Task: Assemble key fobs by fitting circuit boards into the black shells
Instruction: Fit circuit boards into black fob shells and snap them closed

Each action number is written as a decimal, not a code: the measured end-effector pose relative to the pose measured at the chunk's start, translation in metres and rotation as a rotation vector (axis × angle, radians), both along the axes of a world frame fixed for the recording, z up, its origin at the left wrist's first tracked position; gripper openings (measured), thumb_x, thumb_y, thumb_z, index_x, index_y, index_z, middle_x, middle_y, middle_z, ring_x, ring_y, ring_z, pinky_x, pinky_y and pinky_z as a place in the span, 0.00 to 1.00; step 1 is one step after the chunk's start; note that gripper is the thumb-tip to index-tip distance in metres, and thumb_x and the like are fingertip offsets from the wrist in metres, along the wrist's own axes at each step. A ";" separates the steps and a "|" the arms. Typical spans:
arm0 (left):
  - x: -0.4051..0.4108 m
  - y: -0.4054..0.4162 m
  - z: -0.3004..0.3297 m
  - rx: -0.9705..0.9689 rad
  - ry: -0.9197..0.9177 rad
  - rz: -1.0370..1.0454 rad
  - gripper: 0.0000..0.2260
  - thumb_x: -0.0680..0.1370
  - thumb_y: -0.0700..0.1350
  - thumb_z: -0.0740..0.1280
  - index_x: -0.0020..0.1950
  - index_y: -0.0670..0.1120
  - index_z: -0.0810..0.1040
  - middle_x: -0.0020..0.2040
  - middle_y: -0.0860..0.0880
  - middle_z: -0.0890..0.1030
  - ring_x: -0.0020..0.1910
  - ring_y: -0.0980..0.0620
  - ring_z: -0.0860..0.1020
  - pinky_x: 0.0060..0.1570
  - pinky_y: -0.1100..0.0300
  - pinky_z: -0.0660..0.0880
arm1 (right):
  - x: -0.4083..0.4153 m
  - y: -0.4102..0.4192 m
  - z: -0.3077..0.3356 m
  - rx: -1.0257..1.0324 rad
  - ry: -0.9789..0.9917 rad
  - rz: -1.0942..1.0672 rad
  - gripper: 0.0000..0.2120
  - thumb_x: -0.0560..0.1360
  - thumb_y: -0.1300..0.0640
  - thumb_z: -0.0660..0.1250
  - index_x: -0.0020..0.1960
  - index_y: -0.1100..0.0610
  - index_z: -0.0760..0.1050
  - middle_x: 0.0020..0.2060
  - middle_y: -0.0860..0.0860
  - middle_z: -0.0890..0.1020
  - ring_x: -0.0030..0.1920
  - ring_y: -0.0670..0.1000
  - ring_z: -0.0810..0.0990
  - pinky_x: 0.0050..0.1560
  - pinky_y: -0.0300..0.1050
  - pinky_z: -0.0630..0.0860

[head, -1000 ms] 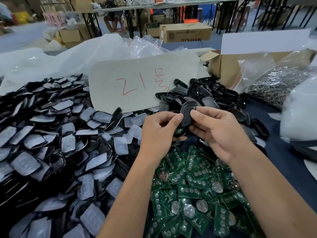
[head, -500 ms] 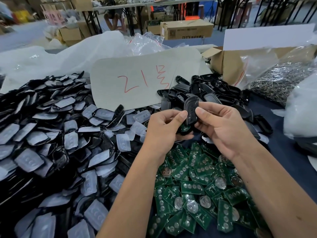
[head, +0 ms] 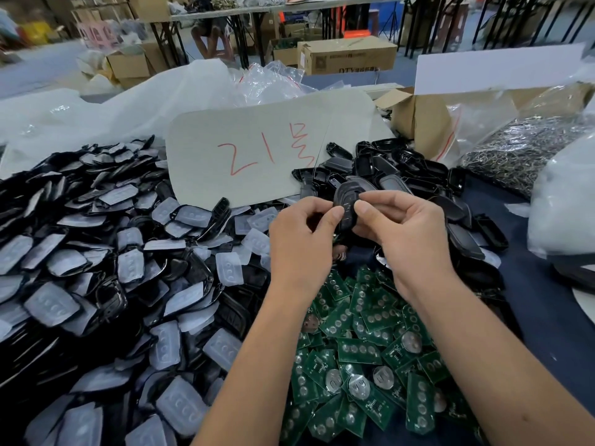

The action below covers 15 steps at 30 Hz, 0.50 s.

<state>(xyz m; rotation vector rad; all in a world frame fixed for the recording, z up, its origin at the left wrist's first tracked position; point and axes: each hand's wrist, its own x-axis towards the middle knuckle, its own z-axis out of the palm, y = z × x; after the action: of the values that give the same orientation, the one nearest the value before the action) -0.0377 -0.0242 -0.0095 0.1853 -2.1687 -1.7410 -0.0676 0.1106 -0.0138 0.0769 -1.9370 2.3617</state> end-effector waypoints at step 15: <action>0.004 0.001 -0.002 -0.545 0.305 0.009 0.05 0.80 0.43 0.71 0.53 0.48 0.86 0.48 0.54 0.84 0.48 0.59 0.79 0.49 0.64 0.75 | 0.001 -0.001 0.003 -0.201 -0.141 0.103 0.20 0.72 0.57 0.77 0.61 0.64 0.82 0.49 0.58 0.88 0.51 0.53 0.88 0.54 0.47 0.84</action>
<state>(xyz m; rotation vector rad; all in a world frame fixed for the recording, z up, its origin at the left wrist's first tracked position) -0.0337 -0.0236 -0.0120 -0.1954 -2.2982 -1.0303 -0.0667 0.1098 -0.0107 -0.0045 -1.7786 2.6836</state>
